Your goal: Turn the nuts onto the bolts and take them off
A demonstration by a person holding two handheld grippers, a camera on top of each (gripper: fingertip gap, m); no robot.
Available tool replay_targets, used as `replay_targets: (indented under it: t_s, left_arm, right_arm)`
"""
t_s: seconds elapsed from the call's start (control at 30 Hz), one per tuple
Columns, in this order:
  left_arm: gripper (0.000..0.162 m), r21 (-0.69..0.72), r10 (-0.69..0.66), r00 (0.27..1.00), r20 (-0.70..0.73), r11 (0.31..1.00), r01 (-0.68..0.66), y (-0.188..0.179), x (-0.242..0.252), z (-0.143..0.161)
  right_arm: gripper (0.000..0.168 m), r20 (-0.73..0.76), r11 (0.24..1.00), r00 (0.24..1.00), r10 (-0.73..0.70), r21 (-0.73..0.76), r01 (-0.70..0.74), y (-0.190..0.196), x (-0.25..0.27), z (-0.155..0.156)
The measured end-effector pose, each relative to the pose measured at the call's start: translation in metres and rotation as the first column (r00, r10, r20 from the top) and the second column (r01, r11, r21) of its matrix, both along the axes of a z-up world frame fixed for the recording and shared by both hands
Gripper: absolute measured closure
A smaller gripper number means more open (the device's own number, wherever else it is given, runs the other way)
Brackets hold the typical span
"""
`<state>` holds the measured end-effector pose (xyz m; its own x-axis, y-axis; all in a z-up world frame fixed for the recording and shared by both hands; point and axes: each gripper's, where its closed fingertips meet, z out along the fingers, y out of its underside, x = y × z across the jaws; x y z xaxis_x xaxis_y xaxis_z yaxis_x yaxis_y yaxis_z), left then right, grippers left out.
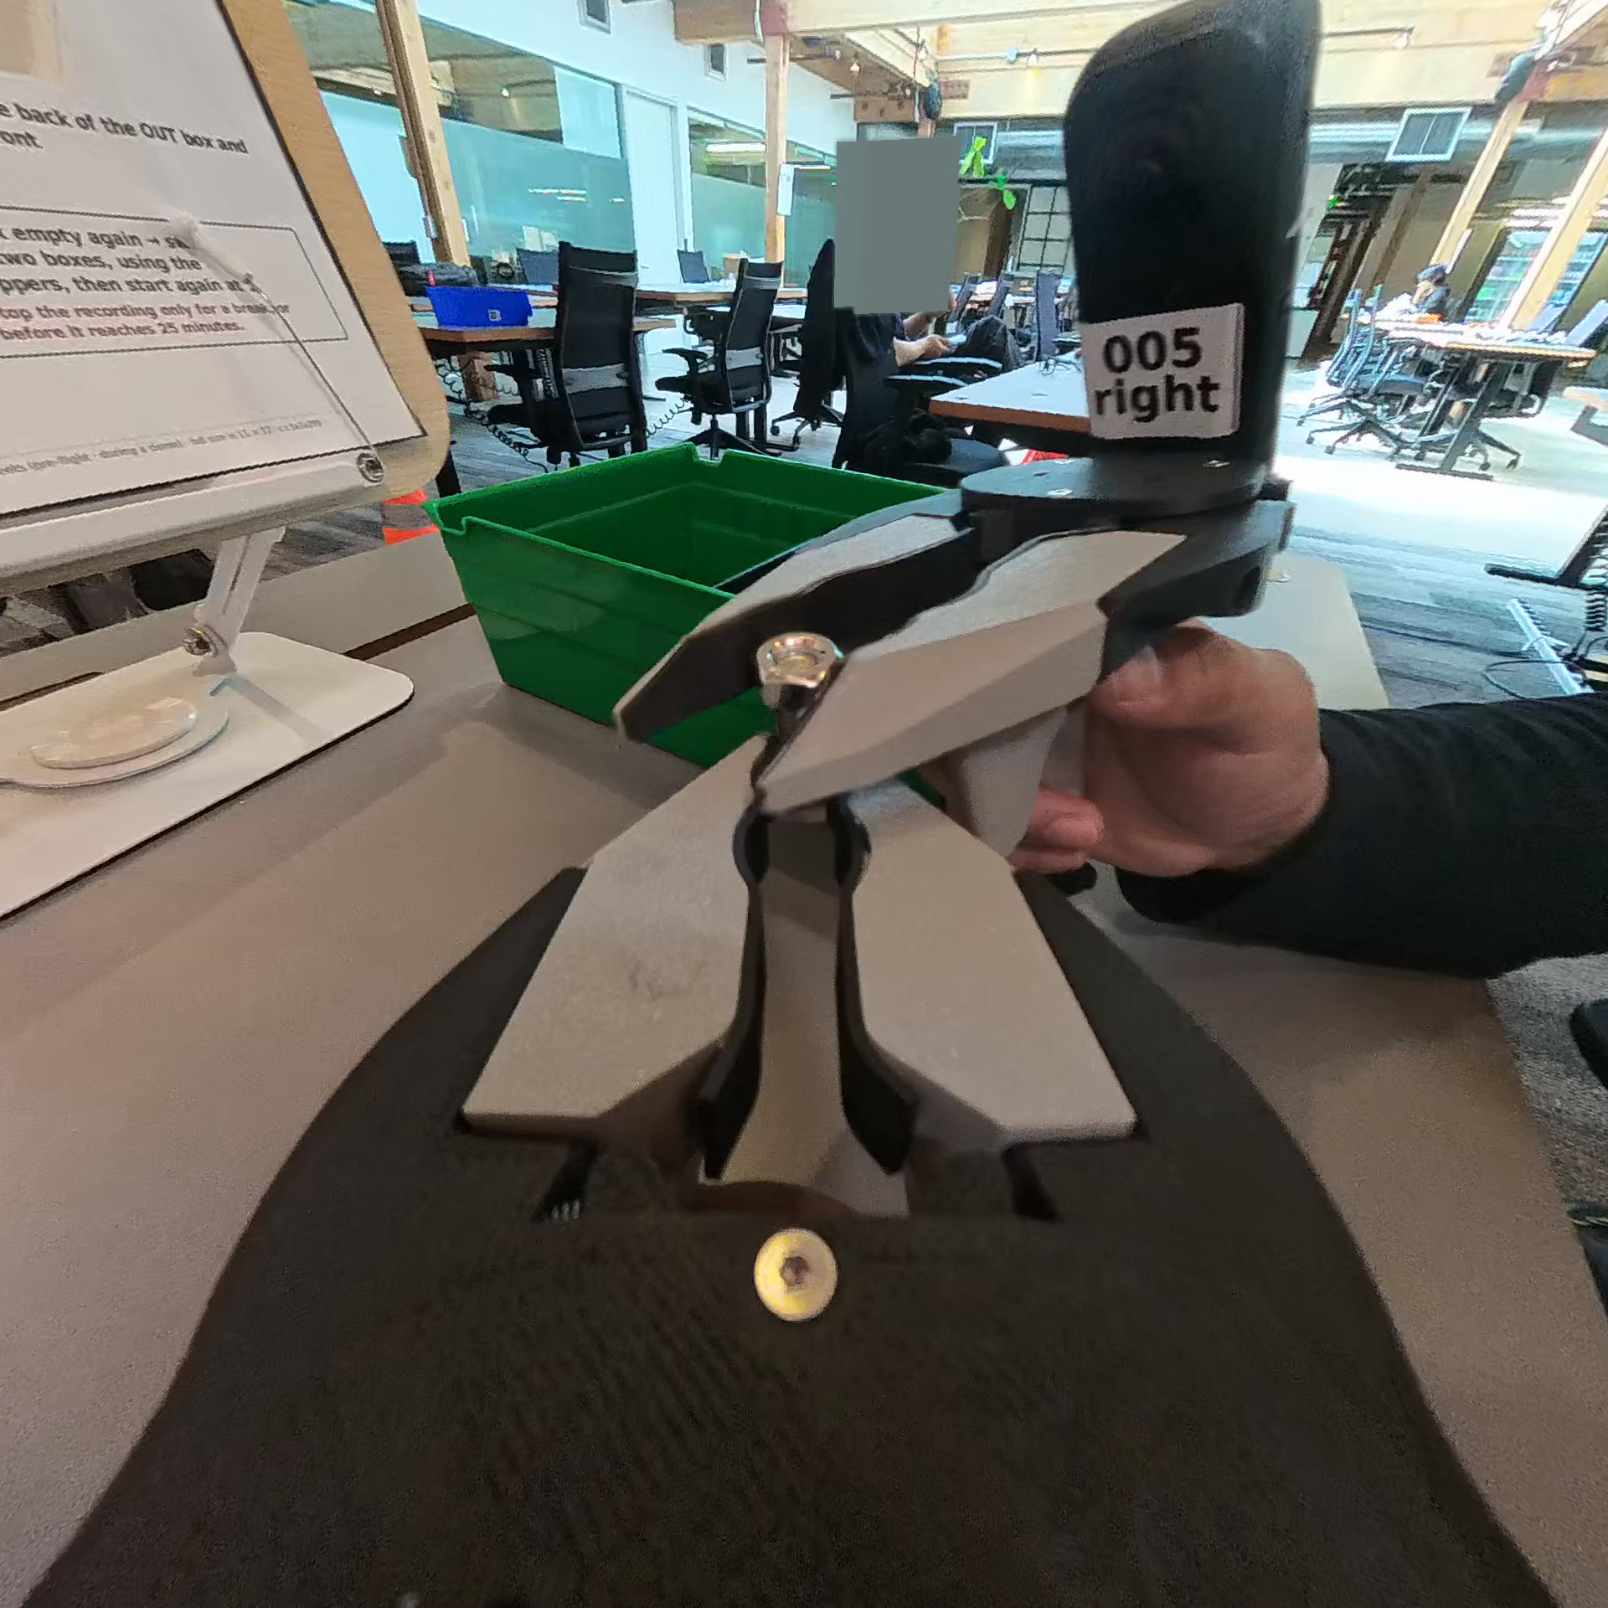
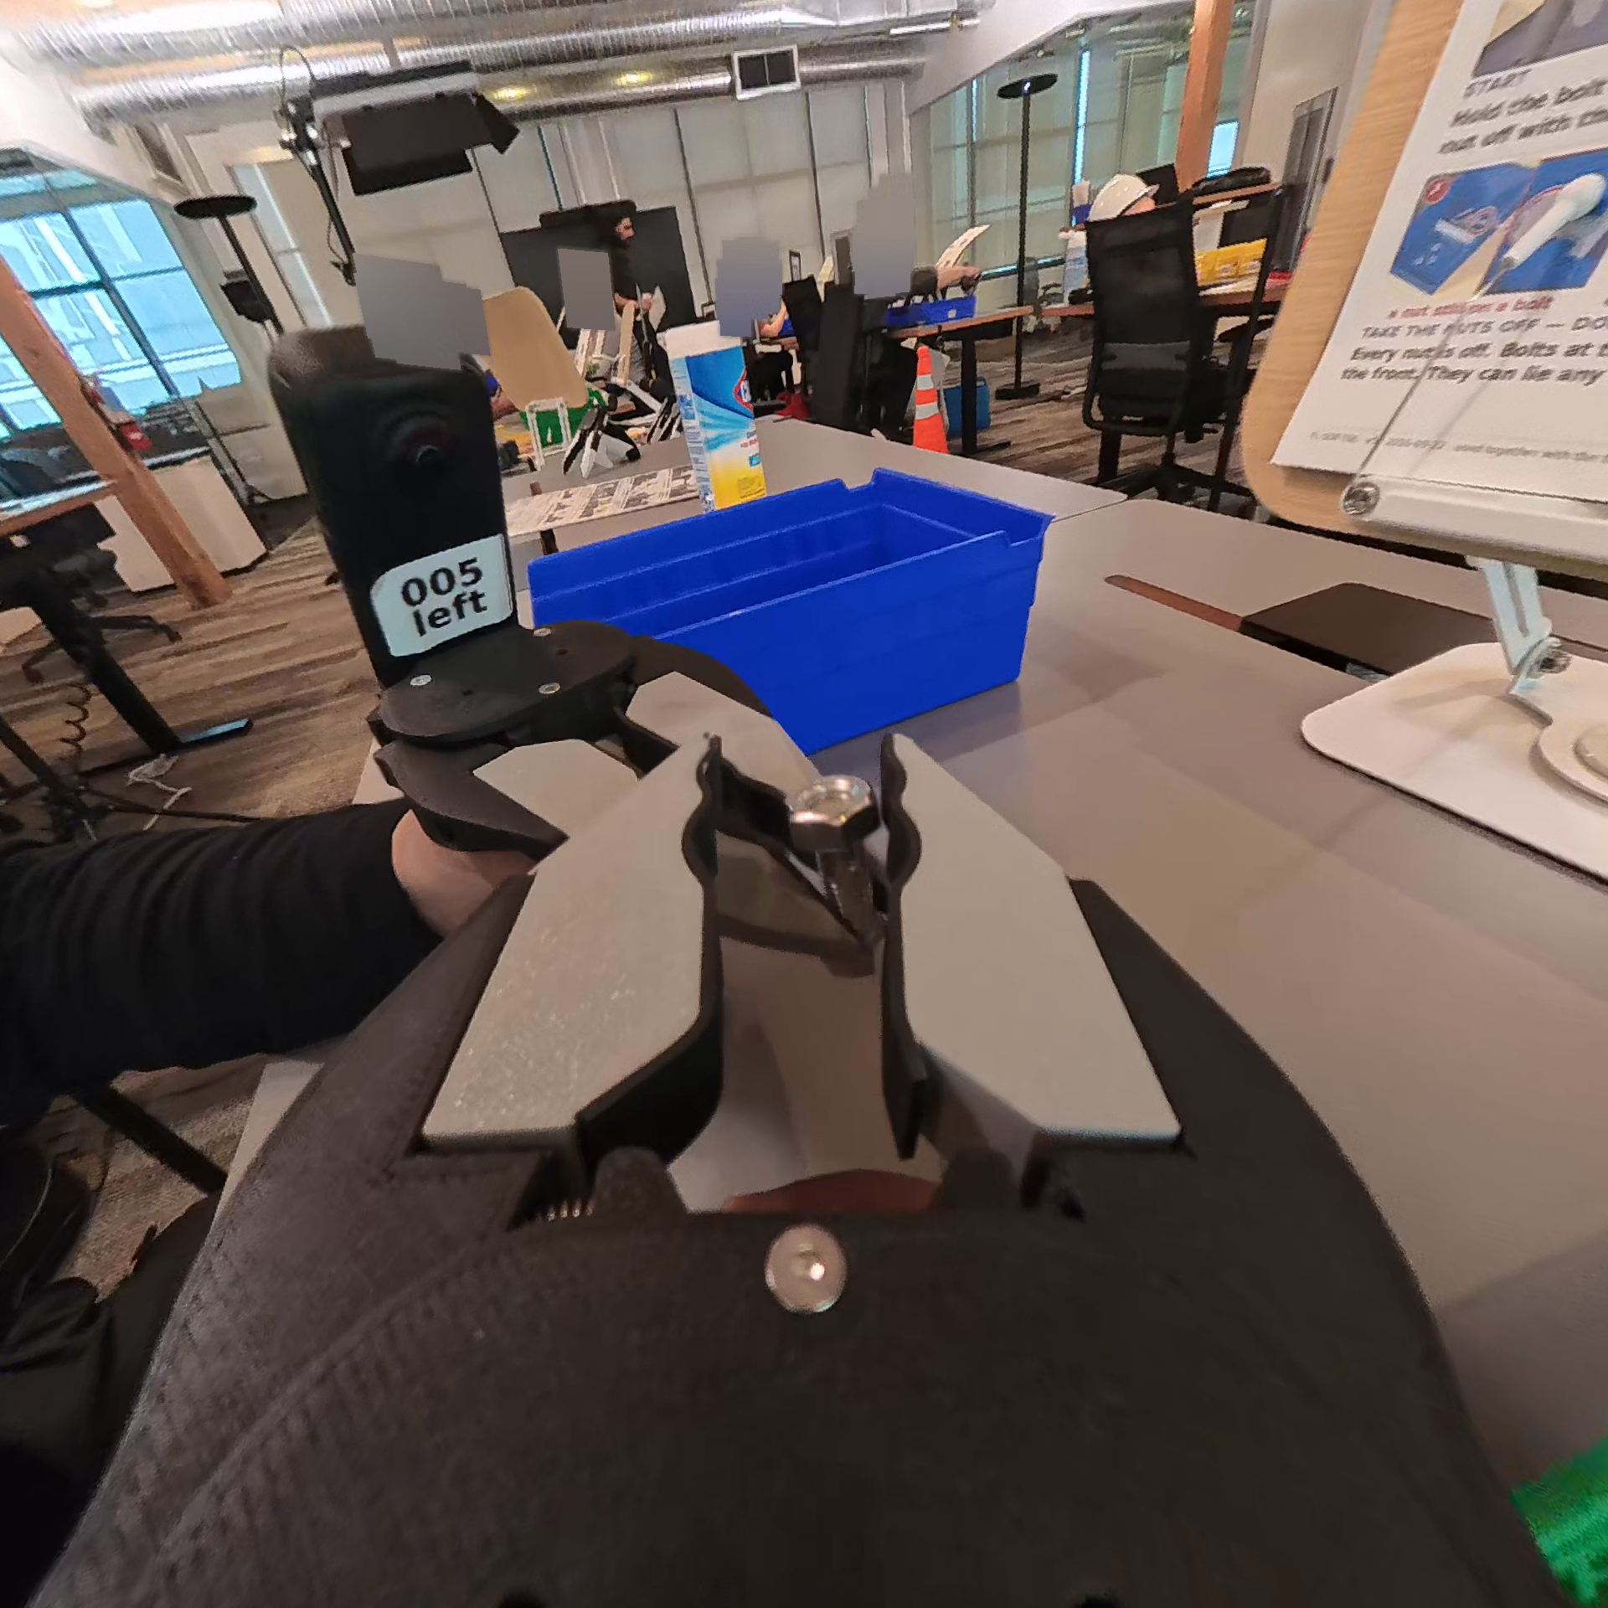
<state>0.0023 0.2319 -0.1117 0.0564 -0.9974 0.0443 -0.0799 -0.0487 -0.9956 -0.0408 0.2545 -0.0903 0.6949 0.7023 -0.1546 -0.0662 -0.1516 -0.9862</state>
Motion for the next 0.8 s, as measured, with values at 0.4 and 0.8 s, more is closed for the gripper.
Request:
replay_targets:
  t_s: [0.4,0.8]
  left_arm:
    - [0.156,-0.041,0.007,1.000,0.016,0.999,-0.006,0.004,-0.002,0.001]
    - [0.156,-0.047,0.053,0.998,0.046,0.998,-0.051,0.016,-0.010,0.009]
  right_arm:
    - [0.136,-0.042,1.000,0.999,0.023,-0.003,-0.023,-0.003,-0.002,0.003]
    - [0.138,-0.037,0.999,0.999,-0.035,0.034,0.037,0.001,0.016,0.013]
